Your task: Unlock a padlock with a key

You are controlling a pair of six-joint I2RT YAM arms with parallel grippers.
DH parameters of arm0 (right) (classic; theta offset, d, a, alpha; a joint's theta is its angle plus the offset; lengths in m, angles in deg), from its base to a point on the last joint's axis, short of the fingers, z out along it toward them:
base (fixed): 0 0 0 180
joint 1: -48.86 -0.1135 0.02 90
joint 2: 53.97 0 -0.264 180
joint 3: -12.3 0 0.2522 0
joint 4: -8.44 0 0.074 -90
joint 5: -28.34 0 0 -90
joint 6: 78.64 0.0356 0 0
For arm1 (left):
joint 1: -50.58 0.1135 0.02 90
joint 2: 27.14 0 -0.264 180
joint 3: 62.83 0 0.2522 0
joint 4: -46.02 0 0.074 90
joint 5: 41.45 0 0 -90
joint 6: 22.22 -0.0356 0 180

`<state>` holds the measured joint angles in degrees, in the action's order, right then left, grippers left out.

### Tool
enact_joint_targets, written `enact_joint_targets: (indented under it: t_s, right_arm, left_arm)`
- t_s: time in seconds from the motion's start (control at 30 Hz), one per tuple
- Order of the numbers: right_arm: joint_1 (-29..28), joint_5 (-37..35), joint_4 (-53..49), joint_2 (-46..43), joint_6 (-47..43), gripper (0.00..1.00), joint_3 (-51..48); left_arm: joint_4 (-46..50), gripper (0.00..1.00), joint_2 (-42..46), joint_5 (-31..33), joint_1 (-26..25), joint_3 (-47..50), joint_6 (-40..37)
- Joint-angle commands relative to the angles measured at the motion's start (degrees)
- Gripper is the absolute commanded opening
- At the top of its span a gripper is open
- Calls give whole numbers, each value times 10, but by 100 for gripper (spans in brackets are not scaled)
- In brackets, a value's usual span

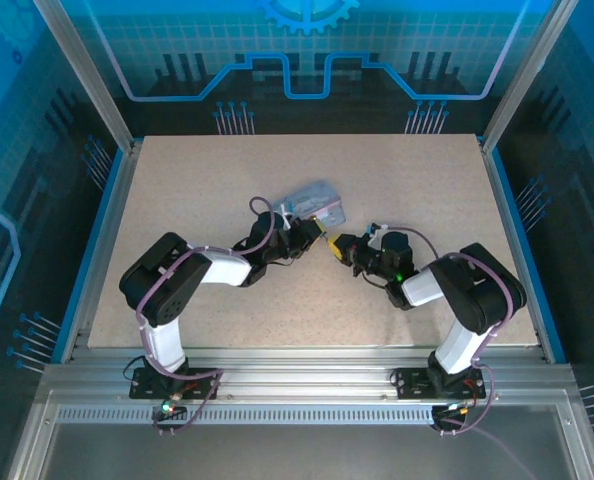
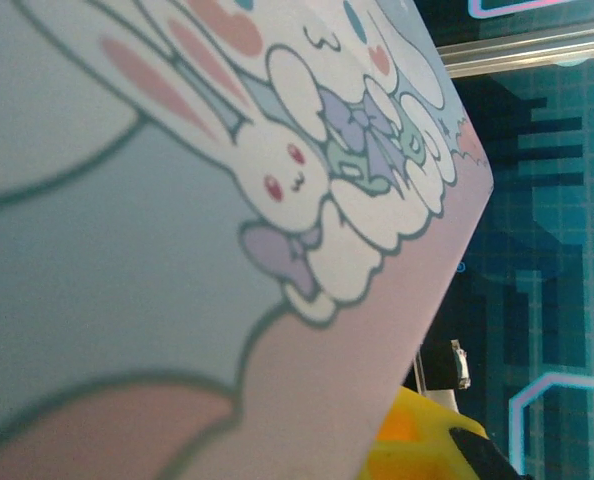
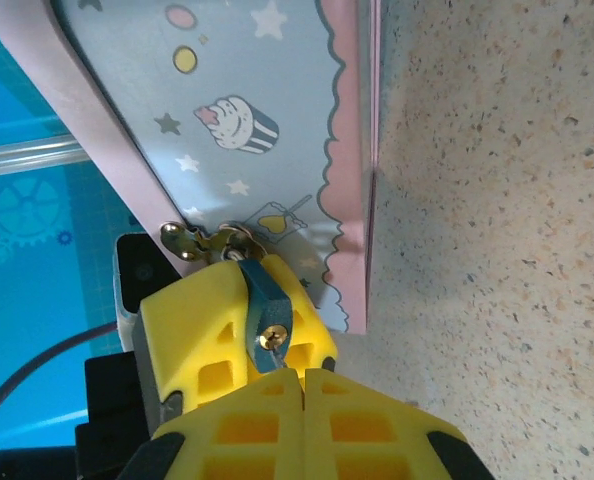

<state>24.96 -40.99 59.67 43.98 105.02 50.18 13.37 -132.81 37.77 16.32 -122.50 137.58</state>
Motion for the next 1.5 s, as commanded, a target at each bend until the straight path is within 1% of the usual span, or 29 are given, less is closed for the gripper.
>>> enact_joint_targets:
  t_s: [0.0, 0.13, 0.2, 0.3, 0.37, 0.43, 0.7, 0.97, 1.2, 1.3, 1.43, 1.47]
  right_arm:
    - [-1, 12, -1, 16, 11, 0, 21]
    - [8, 27, 40, 39, 37, 0, 23]
    - [10, 37, 31, 37, 22, 0, 33]
    - [3, 57, -97, 8, -45, 0, 76]
    - [-1, 56, -149, -4, -80, 0, 99]
    - [0, 50, -186, -13, -96, 0, 113]
    - [-2, 57, -185, -6, -89, 0, 126]
    - [-2, 64, -175, -2, -87, 0, 113]
    - [-14, 66, -169, 12, -83, 0, 135]
    - [-12, 68, -171, 11, -89, 0, 130]
    - [-6, 73, -186, 1, -106, 7, 110]
    - [-2, 75, -192, -5, -113, 10, 102]
  left_arm:
    - [-55, 0, 2, -68, -22, -11, 11]
    - [-56, 0, 2, -70, -22, -8, 11]
    - [-57, 0, 1, -74, -22, -8, 11]
    - [-57, 0, -2, -83, -23, -11, 12]
    - [-55, 0, -3, -89, -24, -15, 11]
    - [-56, 0, -4, -95, -26, -16, 11]
    - [-51, 0, -7, -112, -31, -18, 6]
    - [-27, 0, 4, -110, -30, -11, -6]
    - [-14, 0, 5, -117, -31, -17, -8]
    - [-3, 0, 9, -113, -29, -14, -15]
    - [28, 0, 16, -114, -19, -13, -20]
    - [36, 0, 18, -114, -16, -12, -22]
